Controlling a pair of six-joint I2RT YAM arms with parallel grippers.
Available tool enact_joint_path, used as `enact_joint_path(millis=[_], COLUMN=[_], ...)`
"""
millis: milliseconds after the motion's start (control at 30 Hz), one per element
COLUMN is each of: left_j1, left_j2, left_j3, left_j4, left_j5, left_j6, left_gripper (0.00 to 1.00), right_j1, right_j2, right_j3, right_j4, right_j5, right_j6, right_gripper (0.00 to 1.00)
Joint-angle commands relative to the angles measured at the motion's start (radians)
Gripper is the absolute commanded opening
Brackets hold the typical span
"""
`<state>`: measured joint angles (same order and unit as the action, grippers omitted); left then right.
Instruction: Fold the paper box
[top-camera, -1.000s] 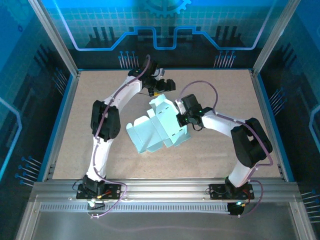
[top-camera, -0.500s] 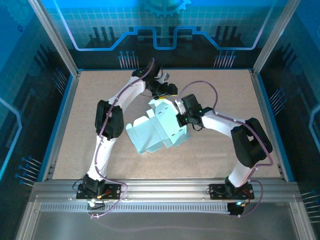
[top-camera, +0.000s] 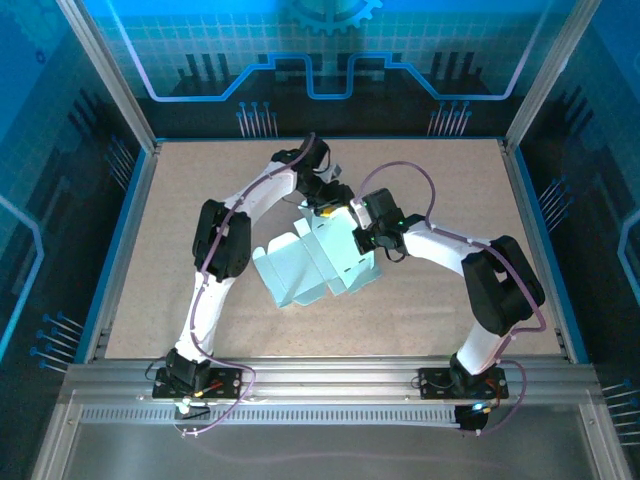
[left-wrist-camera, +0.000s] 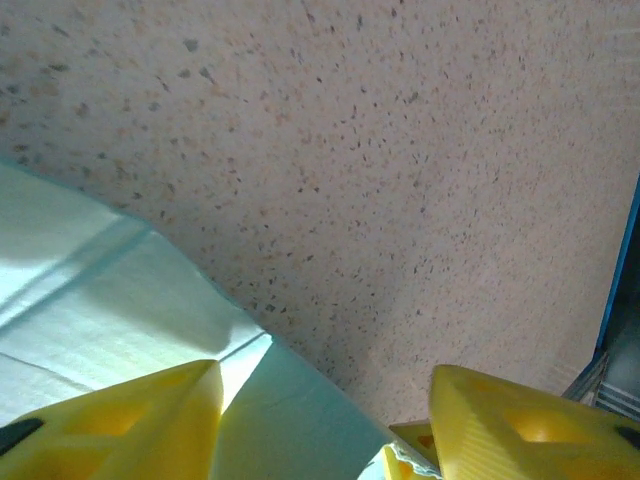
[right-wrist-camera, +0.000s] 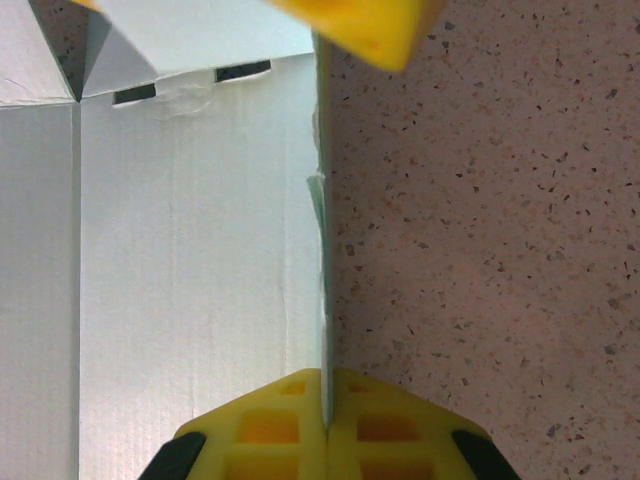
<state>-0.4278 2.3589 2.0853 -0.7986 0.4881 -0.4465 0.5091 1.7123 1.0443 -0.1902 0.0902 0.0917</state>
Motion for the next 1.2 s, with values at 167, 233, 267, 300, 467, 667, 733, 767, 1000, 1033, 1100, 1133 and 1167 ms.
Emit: enact_joint_path(millis=[167,233,267,300,467,667,733,767,1000,1033,1100,1133,1167], left_j1=[-0.024,-0.026,-0.027,-0.029,-0.029,-0.031,-0.030,-0.030,-0.030,-0.029,-0.029,-0.029,-0.030], left_j2=[-0.066,-0.064,-0.064,-0.064,-0.067,-0.071,-0.073,-0.073,-0.084,-0.090,-0.104,-0.109,-0.117], left_j3=[-0.040,-0.046,-0.049,-0.052,-0.056,-0.060,-0.061,-0.063,-0.072,-0.077,-0.087,-0.089,-0.091], left_j4=[0.010,0.013,0.016,0.019,0.025,0.038,0.040,0.042,0.059,0.067,0.074,0.076,0.077], left_j5=[0.026,0.022,0.022,0.021,0.018,0.024,0.026,0.025,0.026,0.024,0.017,0.015,0.011], left_j6=[-0.062,-0.073,-0.079,-0.082,-0.094,-0.103,-0.106,-0.107,-0.118,-0.120,-0.129,-0.131,-0.135], left_gripper=[0.46,0.44,0.43,0.40,0.33,0.27,0.40,0.45,0.54,0.55,0.57,0.59,0.61], right_j1=[0.029,0.035,0.038,0.040,0.045,0.049,0.051,0.051,0.053,0.052,0.052,0.052,0.052], right_j2=[0.036,0.042,0.043,0.045,0.046,0.050,0.050,0.049,0.055,0.054,0.054,0.054,0.055], right_j3=[0.038,0.044,0.046,0.046,0.045,0.048,0.048,0.048,0.049,0.049,0.052,0.051,0.050], right_j4=[-0.008,-0.011,-0.012,-0.012,-0.011,-0.014,-0.015,-0.015,-0.018,-0.020,-0.021,-0.023,-0.023], right_j5=[0.049,0.057,0.060,0.063,0.083,0.095,0.096,0.099,0.114,0.116,0.125,0.127,0.129], right_j6=[-0.047,-0.050,-0.052,-0.054,-0.056,-0.062,-0.063,-0.064,-0.070,-0.071,-0.075,-0.076,-0.078], right_gripper=[0.00,0.00,0.00,0.00,0.00,0.00,0.00,0.00,0.01,0.01,0.01,0.01,0.01])
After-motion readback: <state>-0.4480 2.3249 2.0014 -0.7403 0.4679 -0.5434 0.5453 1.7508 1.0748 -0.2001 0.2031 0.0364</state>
